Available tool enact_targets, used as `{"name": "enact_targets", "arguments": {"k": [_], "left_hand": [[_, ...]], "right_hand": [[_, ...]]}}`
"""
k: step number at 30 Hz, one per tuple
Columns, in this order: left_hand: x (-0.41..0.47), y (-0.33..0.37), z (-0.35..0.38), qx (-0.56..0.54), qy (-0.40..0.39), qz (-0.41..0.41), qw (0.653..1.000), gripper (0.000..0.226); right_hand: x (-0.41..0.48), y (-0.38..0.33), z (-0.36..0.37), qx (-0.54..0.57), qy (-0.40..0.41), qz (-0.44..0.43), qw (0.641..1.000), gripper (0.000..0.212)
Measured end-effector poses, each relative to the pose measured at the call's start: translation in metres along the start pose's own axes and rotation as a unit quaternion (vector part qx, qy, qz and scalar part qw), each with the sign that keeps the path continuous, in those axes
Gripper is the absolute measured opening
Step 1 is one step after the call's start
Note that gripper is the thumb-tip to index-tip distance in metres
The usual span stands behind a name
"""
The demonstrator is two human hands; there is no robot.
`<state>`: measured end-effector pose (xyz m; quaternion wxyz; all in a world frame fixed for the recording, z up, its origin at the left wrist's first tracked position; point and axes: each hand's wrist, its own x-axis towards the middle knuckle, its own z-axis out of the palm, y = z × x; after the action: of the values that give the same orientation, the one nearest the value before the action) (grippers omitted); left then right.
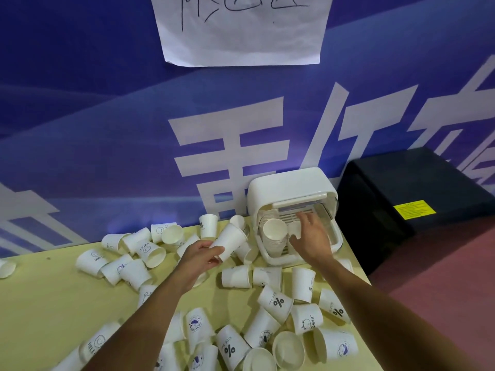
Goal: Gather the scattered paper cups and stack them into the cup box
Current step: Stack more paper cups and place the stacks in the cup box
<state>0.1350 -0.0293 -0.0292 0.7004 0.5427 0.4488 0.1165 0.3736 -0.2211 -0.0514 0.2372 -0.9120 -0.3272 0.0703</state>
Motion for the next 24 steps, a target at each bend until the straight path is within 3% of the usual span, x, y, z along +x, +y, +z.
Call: {"name": "enact_targets", "arguments": {"k": [2,5,14,18,21,24], "left_hand": [[-0.001,0.003,0.002,-0.013,-0.013,0.002,1.0,0.037],[-0.001,0.008,0.005,-0.031,-0.044,0.002,0.999,0.043],[-0.011,0.017,-0.001,-0.011,-0.122,0.018,0.992,0.046],[-0.013,0.015,0.0,0.036,-0.13,0.016,0.991,0.047],[-0.011,0.014,0.003,0.082,-0.125,0.015,0.989,0.044],[-0.008,0.014,0.008,0.115,-0.09,0.002,0.989,0.037]], "right_hand": [[-0.004,-0.012,-0.002,0.049,0.032,-0.032,0.998,0.053],[-0.01,-0.042,-0.007,0.137,0.007,-0.044,0.99,0.045],[-0.021,-0.104,0.007,0.356,-0.159,0.024,0.921,0.065],[-0.025,-0.105,0.01,0.378,-0.145,0.044,0.913,0.06],[-0.027,-0.094,-0.004,0.358,-0.093,0.043,0.928,0.051],[-0.025,-0.069,-0.019,0.34,0.001,0.06,0.938,0.066]]}}
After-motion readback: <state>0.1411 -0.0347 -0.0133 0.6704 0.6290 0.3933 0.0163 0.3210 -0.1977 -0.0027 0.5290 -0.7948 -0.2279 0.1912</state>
